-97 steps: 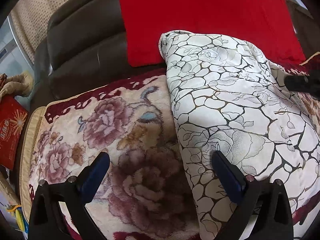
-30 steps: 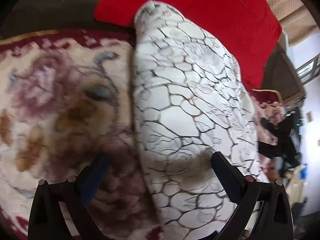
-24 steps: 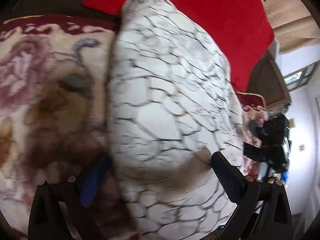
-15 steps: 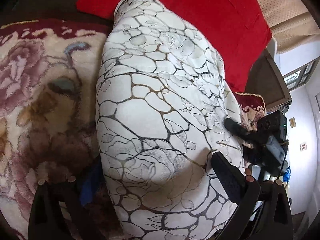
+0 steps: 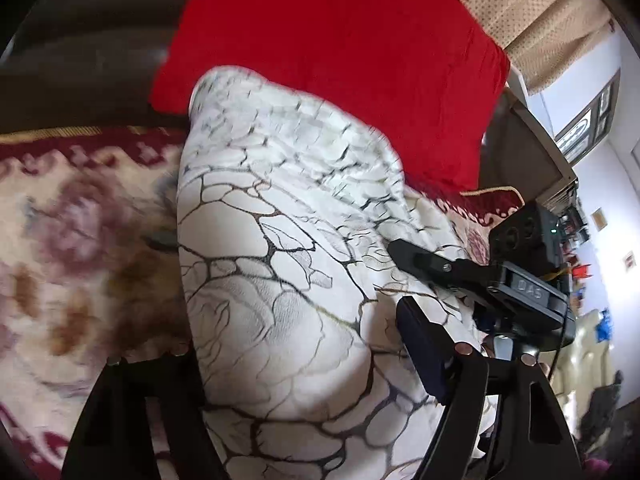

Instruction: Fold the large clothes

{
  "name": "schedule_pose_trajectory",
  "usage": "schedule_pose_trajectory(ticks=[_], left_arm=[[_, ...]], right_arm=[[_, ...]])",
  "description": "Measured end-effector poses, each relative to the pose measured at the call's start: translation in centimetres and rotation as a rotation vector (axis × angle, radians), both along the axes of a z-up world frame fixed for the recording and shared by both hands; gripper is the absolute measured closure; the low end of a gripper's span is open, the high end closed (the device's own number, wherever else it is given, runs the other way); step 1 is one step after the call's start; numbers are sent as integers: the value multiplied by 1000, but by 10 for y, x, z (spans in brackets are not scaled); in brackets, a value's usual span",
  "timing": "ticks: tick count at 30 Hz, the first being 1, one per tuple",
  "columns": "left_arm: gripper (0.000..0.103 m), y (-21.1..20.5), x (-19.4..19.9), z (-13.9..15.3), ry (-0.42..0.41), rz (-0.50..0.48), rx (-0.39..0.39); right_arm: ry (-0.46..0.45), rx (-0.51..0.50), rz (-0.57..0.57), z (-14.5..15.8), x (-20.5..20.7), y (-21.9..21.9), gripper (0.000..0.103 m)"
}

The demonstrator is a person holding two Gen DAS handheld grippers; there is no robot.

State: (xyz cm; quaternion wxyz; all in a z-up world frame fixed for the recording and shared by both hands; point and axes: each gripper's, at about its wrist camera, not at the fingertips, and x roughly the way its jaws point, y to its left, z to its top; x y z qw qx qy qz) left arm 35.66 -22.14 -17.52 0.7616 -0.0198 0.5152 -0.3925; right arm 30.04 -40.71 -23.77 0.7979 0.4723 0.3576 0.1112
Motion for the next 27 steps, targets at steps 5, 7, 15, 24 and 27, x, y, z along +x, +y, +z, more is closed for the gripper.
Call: schedule_pose_trajectory(ticks=[5,7,15,24,27], left_arm=[[25,-10,-27,17,-99,17,92],[25,-23,-31,-8,-82,-3,179],[11,-36,-52,-44,-90,47,282],[10,44,-65,19,-300,113,297],[10,65,-45,3,-267,168,342]], right_arm=[[-86,40,21,2,-1,24,56],[-75,33,15,-8,-6,25,58],[117,-21,-43,-56,-23,20,55],[162,-348,-69,6,-34,26,51],[120,-410,-112,29,-38,19,51]])
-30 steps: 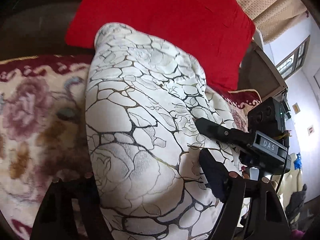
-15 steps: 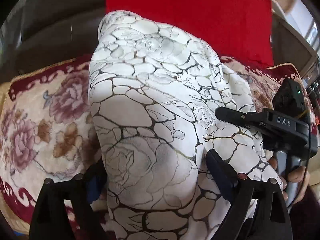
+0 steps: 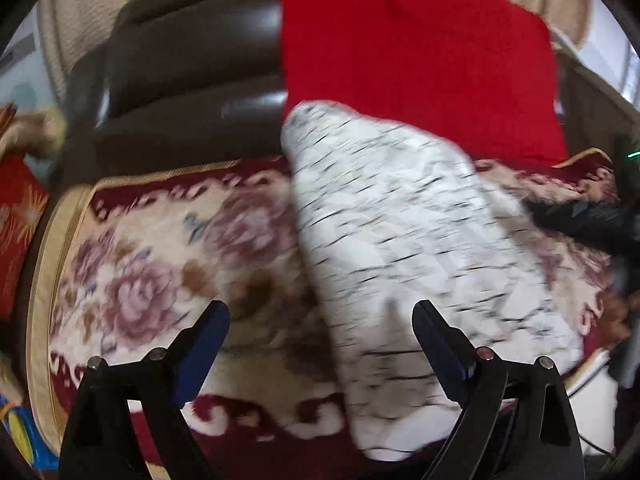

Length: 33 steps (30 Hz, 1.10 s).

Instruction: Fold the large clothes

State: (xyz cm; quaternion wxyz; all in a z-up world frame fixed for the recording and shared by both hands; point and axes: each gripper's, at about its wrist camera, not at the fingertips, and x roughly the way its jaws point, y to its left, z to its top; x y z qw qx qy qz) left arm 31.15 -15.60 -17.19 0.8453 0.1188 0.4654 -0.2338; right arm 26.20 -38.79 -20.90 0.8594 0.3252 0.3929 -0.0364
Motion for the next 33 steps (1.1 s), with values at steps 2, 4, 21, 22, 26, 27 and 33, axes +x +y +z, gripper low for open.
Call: schedule_pose_trajectory(ticks=[2,4,21,22,26,27,33], left_arm=[[10,9,12,-8,53,17,-39],[10,0,6,-20,86,-14,-58],[9,-39,-15,-47,108,-54,11],[9,-37,-16,-46,106,-48,14],[9,-33,-18,-43,105,-36,14],[9,-30,-16,-38,117,-37,-1],[10,-7,19,26,-13,15,-19]], right_arm=[[-65,-7,19,18,1,-4,51],[-97,-16,50,28,4,-5,51],[189,-28,112,-41,96,5,70],[181,-32,112,-37,88,5,69],[88,26,140,-5,40,7,66],[67,13,166,3,27,12,66],[-45,-29,296,38,-43,36,67]])
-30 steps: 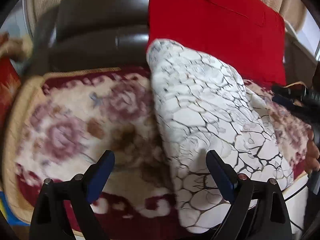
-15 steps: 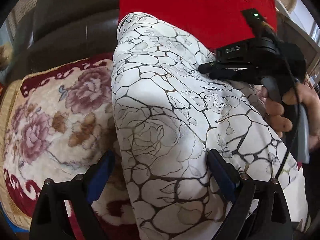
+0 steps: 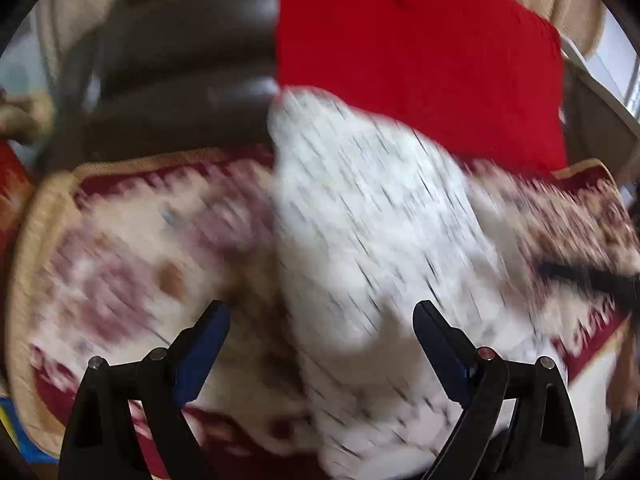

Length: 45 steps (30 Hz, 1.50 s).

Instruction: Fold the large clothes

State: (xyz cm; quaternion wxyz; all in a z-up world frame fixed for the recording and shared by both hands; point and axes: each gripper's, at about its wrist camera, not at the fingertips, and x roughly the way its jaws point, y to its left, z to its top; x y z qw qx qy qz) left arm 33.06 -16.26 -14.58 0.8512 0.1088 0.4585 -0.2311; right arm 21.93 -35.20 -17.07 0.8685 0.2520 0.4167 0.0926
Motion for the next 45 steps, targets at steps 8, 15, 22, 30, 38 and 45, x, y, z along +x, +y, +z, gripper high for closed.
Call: schedule_pose_trajectory(ticks=[8,15,22,30,38,45], left_arm=[[10,-46,72,-35,-45,11,200],[10,-54,58,-87,-1,34,275],[11,-15,24,-40,-6,23,148],[10,2,-37,-52,-60,-36,243],[9,-6,-40,-52,-87,-10,279],[9,2,-49,-53,-114,37,250]], right_arm=[[42,-21,100,-18,-29,38,69],[152,-30,19,-77,-38,22,77],[127,26,1,-57,-46,12,78],[68,-24,-60,-27,-20,2,74],[179,-32,-94,-52,0,-1,78],[120,-100,-45,-9,-50,21,74]])
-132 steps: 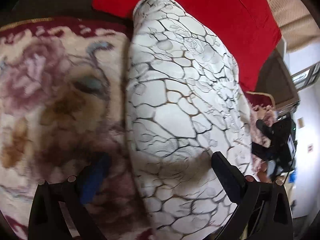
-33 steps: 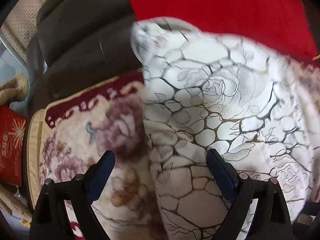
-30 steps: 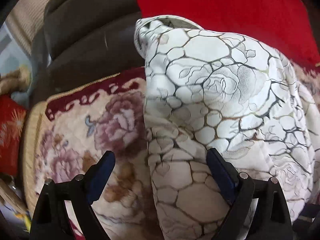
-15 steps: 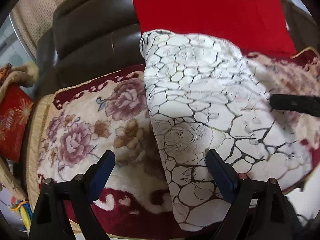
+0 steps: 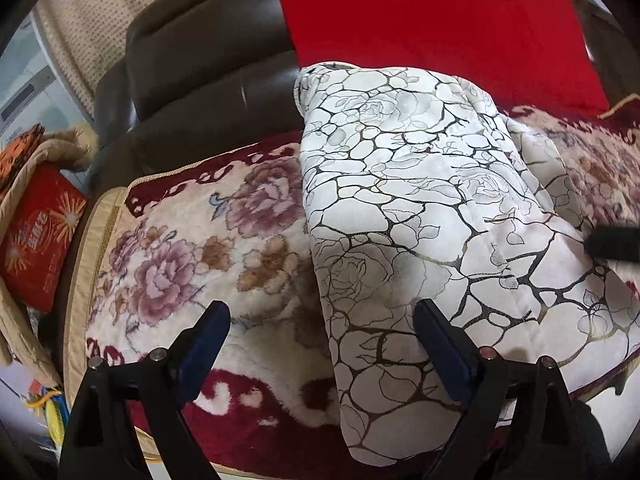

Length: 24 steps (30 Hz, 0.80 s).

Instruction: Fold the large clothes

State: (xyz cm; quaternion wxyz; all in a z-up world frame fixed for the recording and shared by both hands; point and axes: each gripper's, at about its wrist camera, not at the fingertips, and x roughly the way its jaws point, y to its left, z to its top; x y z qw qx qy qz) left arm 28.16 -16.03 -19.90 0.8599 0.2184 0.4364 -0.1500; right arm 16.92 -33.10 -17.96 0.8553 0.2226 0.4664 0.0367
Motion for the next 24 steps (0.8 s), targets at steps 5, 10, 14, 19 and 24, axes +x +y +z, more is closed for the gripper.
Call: schedule_pose_trajectory(ticks=[5,10,14,19,24], left_arm=[[10,2,-4,-2,8,31,-39],[10,8,-21,20,-56,41,-34],[10,15,-41,52,-128,58,-64],[10,20,-69,91,-228,50,-79],[10,22,-94,119,-287,51,-85]], right_arm=[[126,-73,-18,-48,-5,9,75],[72,-16,-43,-20,-23,-3,75],[-11,-33,-75,21,-53,-15,58],[-162,-92,-117,71,-88,-17,25],[-228,-94,-142,100,-109,-9,25]])
